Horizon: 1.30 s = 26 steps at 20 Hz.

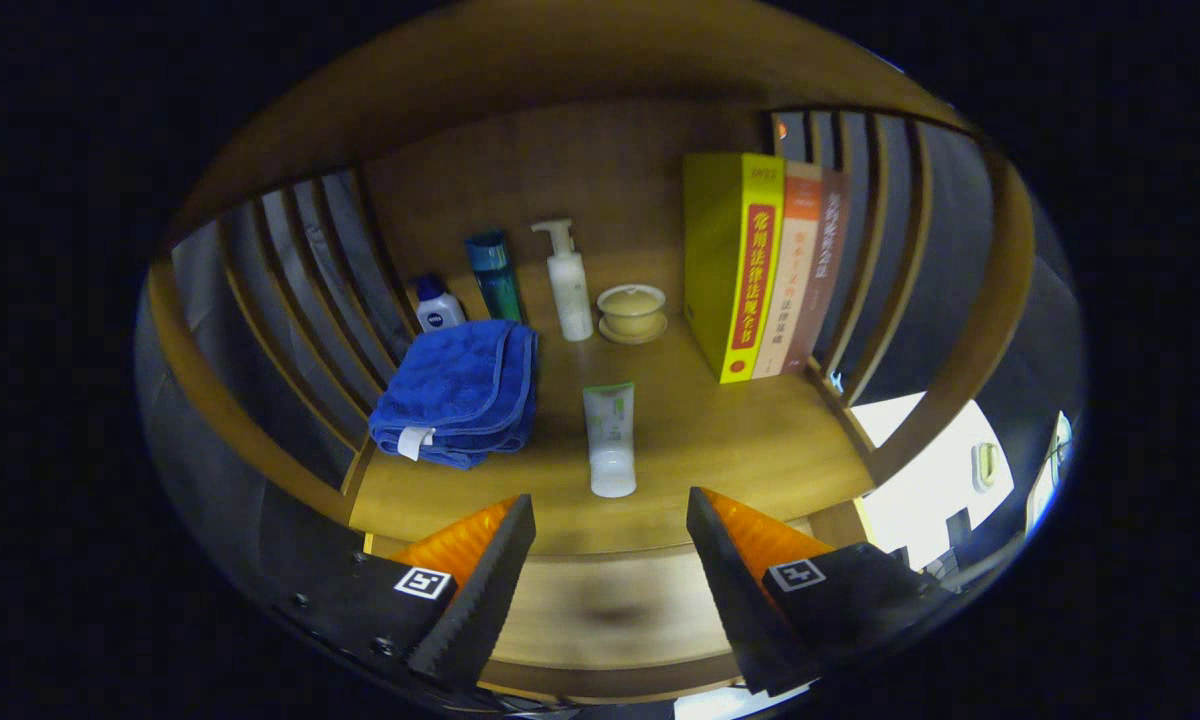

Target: Pull open the drawer, take out the items inside it, and place them on the countertop above the cabinet.

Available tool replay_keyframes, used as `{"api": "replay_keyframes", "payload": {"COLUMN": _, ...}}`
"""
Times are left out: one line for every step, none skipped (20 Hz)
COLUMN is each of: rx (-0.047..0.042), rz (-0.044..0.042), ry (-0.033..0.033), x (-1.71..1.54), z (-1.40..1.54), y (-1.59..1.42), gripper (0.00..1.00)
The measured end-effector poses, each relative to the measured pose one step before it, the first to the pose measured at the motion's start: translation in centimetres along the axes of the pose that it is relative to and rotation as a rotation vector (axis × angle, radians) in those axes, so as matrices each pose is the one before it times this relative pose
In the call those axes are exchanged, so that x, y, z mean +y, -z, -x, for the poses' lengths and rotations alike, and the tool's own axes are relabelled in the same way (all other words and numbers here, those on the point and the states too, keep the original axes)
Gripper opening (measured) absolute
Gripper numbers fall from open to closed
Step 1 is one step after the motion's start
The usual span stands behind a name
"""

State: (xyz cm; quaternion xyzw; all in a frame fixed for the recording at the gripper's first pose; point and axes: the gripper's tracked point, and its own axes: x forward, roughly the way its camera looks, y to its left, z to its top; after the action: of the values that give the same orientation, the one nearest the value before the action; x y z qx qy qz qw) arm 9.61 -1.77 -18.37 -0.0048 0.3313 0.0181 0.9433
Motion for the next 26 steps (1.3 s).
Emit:
{"api": "replay_keyframes", "payload": {"rx": -0.03144, "rz": 0.01151, "ry": 0.00468, "x": -0.209, "z": 1.325, "y": 0.038, "gripper": 0.99}}
{"api": "replay_keyframes", "payload": {"rx": -0.03393, "rz": 0.00577, "ry": 0.01154, "x": -0.462, "z": 1.208, "y": -0.027, "gripper": 0.99}}
{"api": "replay_keyframes", "payload": {"rx": -0.02677, "rz": -0.00082, "ry": 0.00498, "x": -0.222, "z": 1.311, "y": 0.183, "gripper": 0.99}}
{"api": "replay_keyframes", "payload": {"rx": -0.03165, "rz": -0.01109, "ry": 0.00492, "x": -0.106, "z": 1.212, "y": -0.058, "gripper": 0.99}}
{"api": "replay_keyframes", "payload": {"rx": -0.03716, "rz": -0.00552, "ry": 0.00541, "x": -0.182, "z": 1.18, "y": -0.159, "gripper": 0.99}}
{"api": "replay_keyframes", "payload": {"rx": -0.03124, "rz": 0.00294, "ry": 0.00936, "x": -0.464, "z": 1.25, "y": 0.087, "gripper": 0.99}}
{"api": "replay_keyframes", "payload": {"rx": -0.02923, "rz": 0.00671, "ry": 0.00568, "x": -0.289, "z": 1.205, "y": -0.009, "gripper": 0.99}}
{"api": "replay_keyframes", "payload": {"rx": -0.02405, "rz": 0.00452, "ry": 0.00328, "x": -0.241, "z": 1.424, "y": 0.095, "gripper": 0.99}}
{"api": "replay_keyframes", "payload": {"rx": -0.02616, "rz": 0.00274, "ry": -0.00034, "x": -0.029, "z": 1.312, "y": 0.202, "gripper": 0.99}}
{"api": "replay_keyframes", "payload": {"rx": -0.01673, "rz": 0.0019, "ry": -0.00037, "x": -0.153, "z": 0.944, "y": 0.329, "gripper": 0.99}}
{"api": "replay_keyframes", "payload": {"rx": -0.01523, "rz": -0.00203, "ry": -0.00295, "x": -0.069, "z": 0.9, "y": 0.499, "gripper": 0.99}}
{"api": "replay_keyframes", "payload": {"rx": -0.01912, "rz": -0.00466, "ry": 0.00165, "x": -0.073, "z": 0.841, "y": 0.476, "gripper": 0.99}}
{"api": "replay_keyframes", "payload": {"rx": -0.0165, "rz": -0.00022, "ry": -0.00554, "x": -0.044, "z": 0.917, "y": 0.549, "gripper": 0.99}}
{"api": "replay_keyframes", "payload": {"rx": -0.0171, "rz": 0.0015, "ry": 0.0048, "x": -0.169, "z": 0.581, "y": 0.662, "gripper": 0.99}}
{"api": "replay_keyframes", "payload": {"rx": -0.01473, "rz": -0.00025, "ry": 0.0062, "x": -0.253, "z": 0.722, "y": 0.779, "gripper": 0.99}}
{"api": "replay_keyframes", "payload": {"rx": -0.00954, "rz": 0.00241, "ry": 0.00248, "x": -0.137, "z": 0.628, "y": 0.919, "gripper": 0.99}}
{"api": "replay_keyframes", "payload": {"rx": -0.00076, "rz": 0.01903, "ry": 0.00434, "x": -0.193, "z": 0.662, "y": 1.21, "gripper": 0.99}}
{"api": "replay_keyframes", "payload": {"rx": -0.00491, "rz": 0.00868, "ry": 0.00103, "x": -0.107, "z": 0.689, "y": 0.952, "gripper": 0.99}}
{"api": "replay_keyframes", "payload": {"rx": -0.01056, "rz": -0.00233, "ry": 0.00089, "x": 0.138, "z": 0.61, "y": 0.81, "gripper": 0.99}}
{"api": "replay_keyframes", "payload": {"rx": -0.00287, "rz": 0.00399, "ry": 0.00056, "x": 0.002, "z": 0.664, "y": 0.99, "gripper": 0.99}}
{"api": "replay_keyframes", "payload": {"rx": 0.00194, "rz": 0.00119, "ry": 0.0044, "x": -0.053, "z": 0.402, "y": 1.063, "gripper": 0.99}}
{"api": "replay_keyframes", "payload": {"rx": 0.00438, "rz": -0.00438, "ry": -0.00195, "x": 0.135, "z": 0.165, "y": 1.099, "gripper": 0.99}}
{"api": "replay_keyframes", "payload": {"rx": 0.00574, "rz": 0.00004, "ry": -0.00637, "x": 0.249, "z": 0.418, "y": 1.008, "gripper": 0.99}}
{"api": "replay_keyframes", "payload": {"rx": 0.00802, "rz": 0.00639, "ry": -0.00818, "x": 0.193, "z": 0.112, "y": 1.025, "gripper": 0.99}}
{"api": "replay_keyframes", "payload": {"rx": 0.00131, "rz": 0.01114, "ry": -0.00349, "x": 0.027, "z": 0.265, "y": 0.935, "gripper": 0.99}}
{"api": "replay_keyframes", "payload": {"rx": 0.00324, "rz": 0.01069, "ry": -0.00178, "x": 0.065, "z": 0.217, "y": 0.929, "gripper": 0.99}}
